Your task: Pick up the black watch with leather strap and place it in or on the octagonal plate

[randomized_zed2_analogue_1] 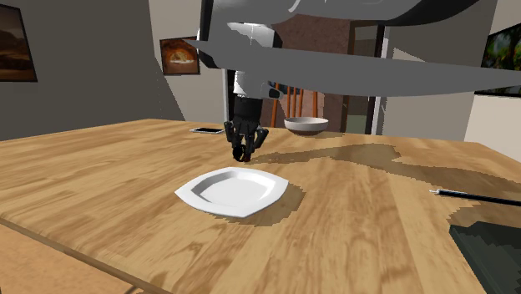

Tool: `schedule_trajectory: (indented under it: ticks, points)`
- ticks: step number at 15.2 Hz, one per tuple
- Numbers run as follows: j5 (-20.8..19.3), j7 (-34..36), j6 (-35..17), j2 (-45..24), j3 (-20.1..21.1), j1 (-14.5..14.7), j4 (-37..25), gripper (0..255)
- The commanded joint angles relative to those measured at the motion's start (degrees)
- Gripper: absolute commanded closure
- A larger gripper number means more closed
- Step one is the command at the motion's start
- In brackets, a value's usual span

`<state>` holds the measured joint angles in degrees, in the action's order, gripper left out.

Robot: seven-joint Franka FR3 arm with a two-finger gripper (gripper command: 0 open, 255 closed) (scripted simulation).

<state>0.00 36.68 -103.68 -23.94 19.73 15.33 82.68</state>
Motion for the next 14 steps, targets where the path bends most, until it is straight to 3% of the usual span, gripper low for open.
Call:
schedule_trajectory:
  ticks: [1,8,14]
  points:
    - [0.00,0.00,0.00,0.00,0.00,0.00,0.00,255]
    - [0.00,0.00,0.00,0.00,0.00,0.00,0.00,255]
    - [0.01,0.36,4.51,0.16,0.12,0.24,-4.40,255]
